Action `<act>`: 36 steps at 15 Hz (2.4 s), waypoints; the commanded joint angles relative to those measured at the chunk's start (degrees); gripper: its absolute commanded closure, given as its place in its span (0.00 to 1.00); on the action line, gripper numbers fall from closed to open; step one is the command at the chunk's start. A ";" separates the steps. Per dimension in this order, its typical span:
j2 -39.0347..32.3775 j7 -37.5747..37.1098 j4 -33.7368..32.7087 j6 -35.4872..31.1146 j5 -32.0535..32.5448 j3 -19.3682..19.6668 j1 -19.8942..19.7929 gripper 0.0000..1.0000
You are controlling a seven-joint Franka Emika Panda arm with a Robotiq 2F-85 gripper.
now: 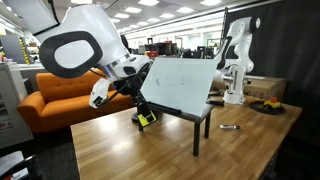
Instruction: Erase the drawing on the board
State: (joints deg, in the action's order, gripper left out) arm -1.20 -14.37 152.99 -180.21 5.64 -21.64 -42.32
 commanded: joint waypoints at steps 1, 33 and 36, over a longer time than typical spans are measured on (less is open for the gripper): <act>-4.22 -9.56 -3.27 1.39 7.88 2.28 1.70 0.73; -37.54 -5.51 -23.60 -0.98 -13.92 32.84 44.79 0.00; -36.27 -4.24 -22.38 -2.66 -13.78 31.69 44.13 0.00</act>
State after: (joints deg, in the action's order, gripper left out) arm -39.23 -21.59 128.62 -180.78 -6.41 10.48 1.56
